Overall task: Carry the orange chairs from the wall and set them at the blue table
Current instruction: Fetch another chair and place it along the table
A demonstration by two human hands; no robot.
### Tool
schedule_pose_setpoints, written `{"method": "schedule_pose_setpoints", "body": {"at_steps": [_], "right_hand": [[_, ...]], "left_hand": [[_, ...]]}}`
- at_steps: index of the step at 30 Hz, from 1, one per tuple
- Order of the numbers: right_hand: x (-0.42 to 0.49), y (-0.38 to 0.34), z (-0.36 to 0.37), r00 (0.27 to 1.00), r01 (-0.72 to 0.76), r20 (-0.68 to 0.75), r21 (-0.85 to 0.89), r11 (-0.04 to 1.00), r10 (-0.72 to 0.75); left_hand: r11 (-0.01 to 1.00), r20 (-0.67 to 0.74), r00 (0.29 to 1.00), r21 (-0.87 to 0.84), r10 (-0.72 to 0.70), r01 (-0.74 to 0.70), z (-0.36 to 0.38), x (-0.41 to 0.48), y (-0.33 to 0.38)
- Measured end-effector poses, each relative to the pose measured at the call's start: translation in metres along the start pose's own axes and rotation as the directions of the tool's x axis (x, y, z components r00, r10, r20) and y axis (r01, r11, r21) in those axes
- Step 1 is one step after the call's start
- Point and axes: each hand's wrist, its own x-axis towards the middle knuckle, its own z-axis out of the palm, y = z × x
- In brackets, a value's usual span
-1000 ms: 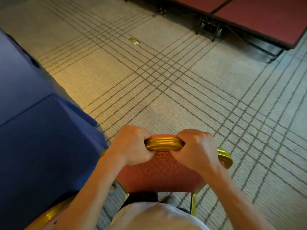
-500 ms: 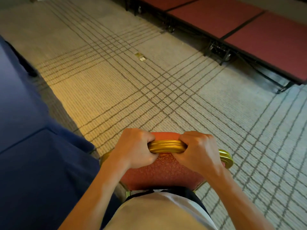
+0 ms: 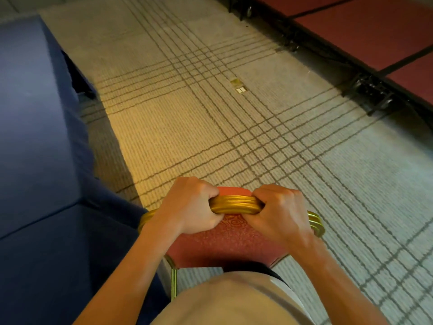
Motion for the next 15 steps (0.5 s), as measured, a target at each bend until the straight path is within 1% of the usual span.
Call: {"method": "schedule_pose_setpoints", "body": {"at_steps": [4,7,11,15], "right_hand": [[0.087,0.033,0.032,0.993,0.113,0.013,0.06,0.992,-0.114],[0.143,0.043,0.053,0.98,0.192,0.032,0.077,0.978,-0.194],[0.195,0.049,0.077,0.954,0.287,0.064,0.099,0.953,-0.294],[0.253,0.049,0.099,0.94,0.323,0.066,0.157,0.933,-0.336]], "left_hand": [[0.997,-0.067,0.995,0.029,-0.075,0.077,-0.007,0.058,-0.039],[0.986,-0.139,0.978,0.042,-0.153,0.16,-0.013,0.083,-0.067],[0.97,-0.187,0.956,0.048,-0.226,0.239,-0.018,0.105,-0.092],[0.956,-0.241,0.933,0.051,-0.268,0.288,-0.033,0.134,-0.126]]}}
